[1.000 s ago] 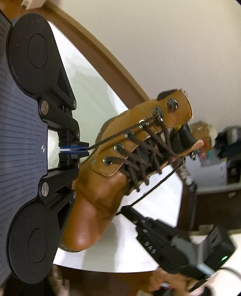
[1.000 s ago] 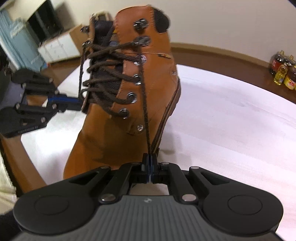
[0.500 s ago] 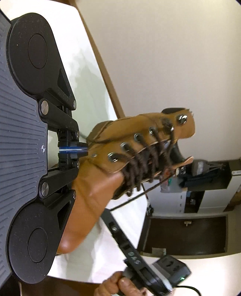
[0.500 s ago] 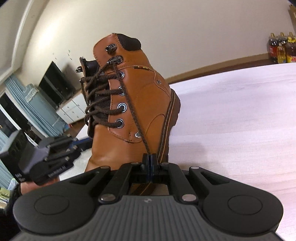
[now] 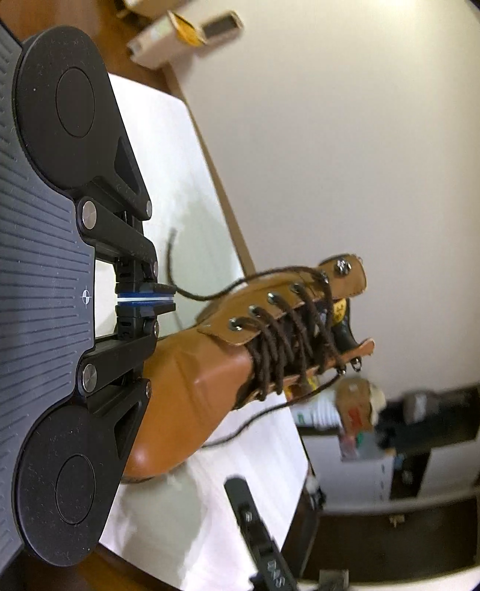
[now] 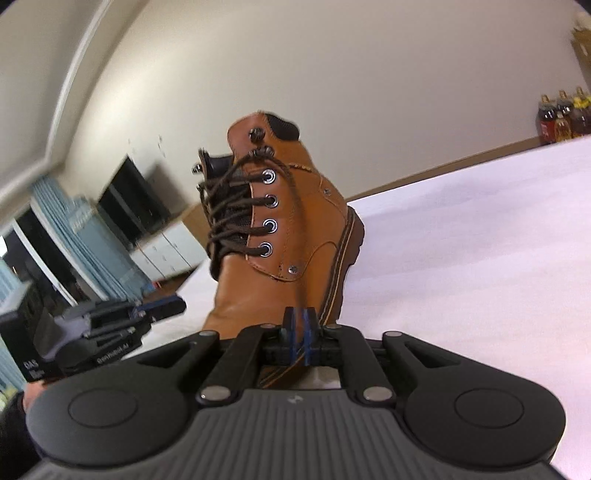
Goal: Lace up shoes with both hands
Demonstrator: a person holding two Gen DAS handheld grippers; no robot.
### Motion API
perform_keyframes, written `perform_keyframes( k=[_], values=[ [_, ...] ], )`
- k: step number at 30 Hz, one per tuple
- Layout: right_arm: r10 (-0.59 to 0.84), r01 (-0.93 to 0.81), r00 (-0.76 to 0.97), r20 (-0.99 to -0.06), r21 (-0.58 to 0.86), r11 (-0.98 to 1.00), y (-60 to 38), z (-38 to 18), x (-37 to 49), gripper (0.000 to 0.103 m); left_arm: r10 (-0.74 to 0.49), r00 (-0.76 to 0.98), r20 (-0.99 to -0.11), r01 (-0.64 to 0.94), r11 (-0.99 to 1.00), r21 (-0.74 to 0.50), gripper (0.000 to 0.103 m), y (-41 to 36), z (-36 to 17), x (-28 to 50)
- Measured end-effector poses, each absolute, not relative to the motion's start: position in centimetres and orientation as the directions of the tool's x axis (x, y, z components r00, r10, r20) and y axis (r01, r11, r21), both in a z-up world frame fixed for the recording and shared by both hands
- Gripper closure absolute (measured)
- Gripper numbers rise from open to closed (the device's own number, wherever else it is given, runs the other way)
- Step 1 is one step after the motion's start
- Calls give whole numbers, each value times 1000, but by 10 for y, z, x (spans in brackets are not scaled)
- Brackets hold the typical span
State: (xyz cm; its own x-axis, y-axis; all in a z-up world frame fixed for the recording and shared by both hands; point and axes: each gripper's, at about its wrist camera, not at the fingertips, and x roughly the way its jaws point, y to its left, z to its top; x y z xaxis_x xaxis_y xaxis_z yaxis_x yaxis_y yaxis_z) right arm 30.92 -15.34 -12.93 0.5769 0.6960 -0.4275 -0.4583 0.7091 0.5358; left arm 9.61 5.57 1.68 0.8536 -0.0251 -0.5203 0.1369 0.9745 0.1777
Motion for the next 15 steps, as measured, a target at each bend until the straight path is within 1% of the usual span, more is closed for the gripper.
perform_keyframes(
  k=[3,6,10,15],
  values=[
    [707,-441,579,-405,574,690,-168,-133,299,93,28,835,-550,85,980,180,101,49,19,89],
    [728,-433,569,-382,614,660,-184,-136,290,89,77,814,-576,36,983,181,101,38,15,87],
    [740,-427,564,-366,638,641,-200,-135,286,89,119,795,-594,11,977,212,99,23,8,93],
    [721,-409,580,-378,631,660,-214,-130,279,89,118,788,-604,17,977,213,96,14,7,98]
  ],
)
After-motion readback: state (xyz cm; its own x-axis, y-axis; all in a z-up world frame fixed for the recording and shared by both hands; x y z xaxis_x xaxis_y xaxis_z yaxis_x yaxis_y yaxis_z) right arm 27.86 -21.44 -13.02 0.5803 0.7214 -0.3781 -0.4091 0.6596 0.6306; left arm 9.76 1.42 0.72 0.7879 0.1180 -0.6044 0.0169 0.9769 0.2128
